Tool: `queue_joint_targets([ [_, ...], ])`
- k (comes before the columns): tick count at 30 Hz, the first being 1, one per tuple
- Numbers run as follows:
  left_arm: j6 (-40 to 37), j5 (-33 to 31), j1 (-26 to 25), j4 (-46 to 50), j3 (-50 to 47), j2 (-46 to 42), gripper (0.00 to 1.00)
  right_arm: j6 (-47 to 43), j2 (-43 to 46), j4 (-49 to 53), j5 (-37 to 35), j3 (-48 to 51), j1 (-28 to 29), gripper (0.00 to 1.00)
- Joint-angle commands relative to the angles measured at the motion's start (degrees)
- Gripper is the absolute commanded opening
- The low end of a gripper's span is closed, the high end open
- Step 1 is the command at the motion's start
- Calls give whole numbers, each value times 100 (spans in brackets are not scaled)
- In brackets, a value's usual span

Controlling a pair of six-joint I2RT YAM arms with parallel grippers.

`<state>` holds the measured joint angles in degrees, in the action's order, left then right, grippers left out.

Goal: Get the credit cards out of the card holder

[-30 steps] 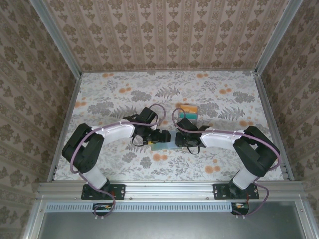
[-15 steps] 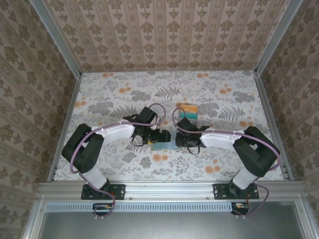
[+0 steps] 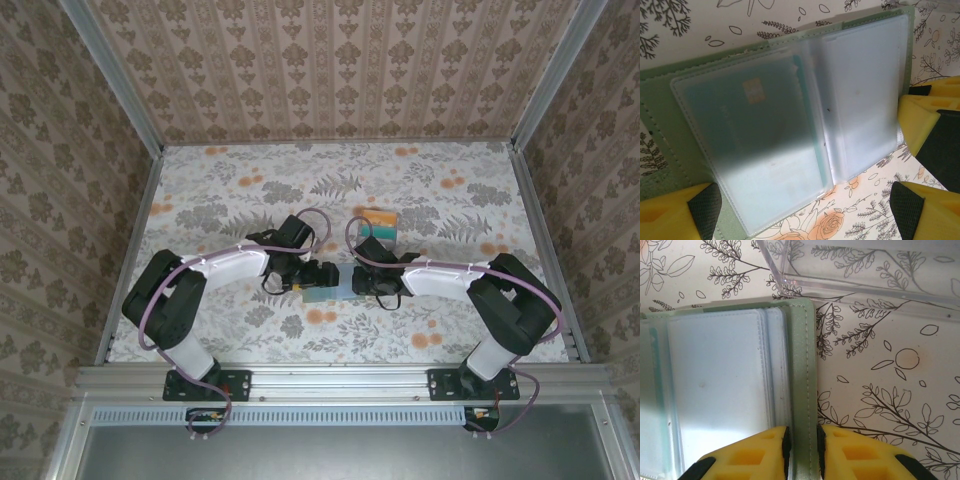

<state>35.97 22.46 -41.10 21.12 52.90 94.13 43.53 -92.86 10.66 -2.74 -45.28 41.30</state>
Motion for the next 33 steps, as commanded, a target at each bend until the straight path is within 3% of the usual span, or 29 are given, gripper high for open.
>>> queue_joint_targets([
  [1, -22, 41, 41, 65, -75, 16, 91, 37, -228, 103, 125, -7, 70, 26],
  [33, -230, 548, -122, -361, 235, 257, 91, 49, -268, 113, 125, -16, 88, 26],
])
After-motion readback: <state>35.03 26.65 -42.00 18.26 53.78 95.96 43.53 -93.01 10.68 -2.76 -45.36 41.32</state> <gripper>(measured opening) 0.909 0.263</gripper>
